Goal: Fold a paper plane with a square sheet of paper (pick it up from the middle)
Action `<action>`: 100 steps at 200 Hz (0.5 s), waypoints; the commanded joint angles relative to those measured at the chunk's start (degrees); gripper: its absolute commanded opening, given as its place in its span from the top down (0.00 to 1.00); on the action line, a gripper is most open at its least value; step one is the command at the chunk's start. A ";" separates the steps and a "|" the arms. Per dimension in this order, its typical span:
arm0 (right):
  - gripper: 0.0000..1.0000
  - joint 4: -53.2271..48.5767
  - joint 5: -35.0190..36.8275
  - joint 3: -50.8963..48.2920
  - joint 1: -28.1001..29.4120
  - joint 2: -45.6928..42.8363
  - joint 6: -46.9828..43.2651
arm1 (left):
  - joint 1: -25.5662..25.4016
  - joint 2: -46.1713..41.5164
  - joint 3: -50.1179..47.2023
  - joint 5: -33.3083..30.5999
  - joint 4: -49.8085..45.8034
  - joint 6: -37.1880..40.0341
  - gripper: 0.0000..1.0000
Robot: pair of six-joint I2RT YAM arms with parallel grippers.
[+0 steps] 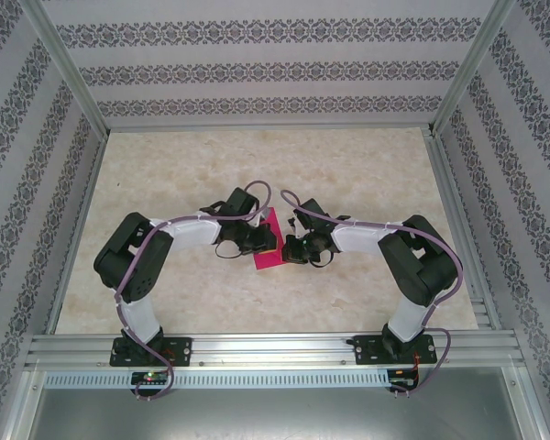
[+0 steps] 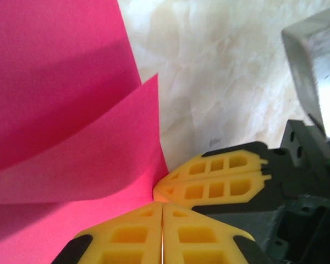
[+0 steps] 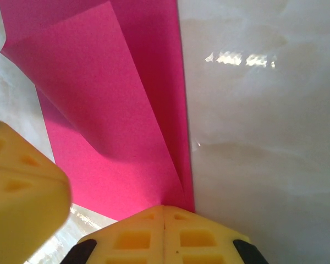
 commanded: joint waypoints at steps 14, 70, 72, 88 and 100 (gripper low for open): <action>0.95 -2.17 3.16 -1.29 -0.15 1.40 1.16 | -1.18 1.85 -1.03 -0.07 4.21 -1.60 0.93; 0.95 -2.35 3.12 -1.29 0.01 1.47 1.14 | -1.45 4.38 0.14 -0.57 5.09 -1.57 0.93; 0.95 -2.40 3.15 -1.28 0.02 1.48 1.19 | -1.40 4.48 0.17 -0.66 4.96 -1.50 0.93; 0.95 -2.37 3.27 -1.41 0.00 1.65 1.20 | -1.49 5.13 0.54 -1.84 4.38 -0.95 0.93; 0.95 -2.51 3.46 -1.59 -0.02 1.75 1.21 | -1.47 5.51 0.87 -2.93 3.31 -0.23 0.93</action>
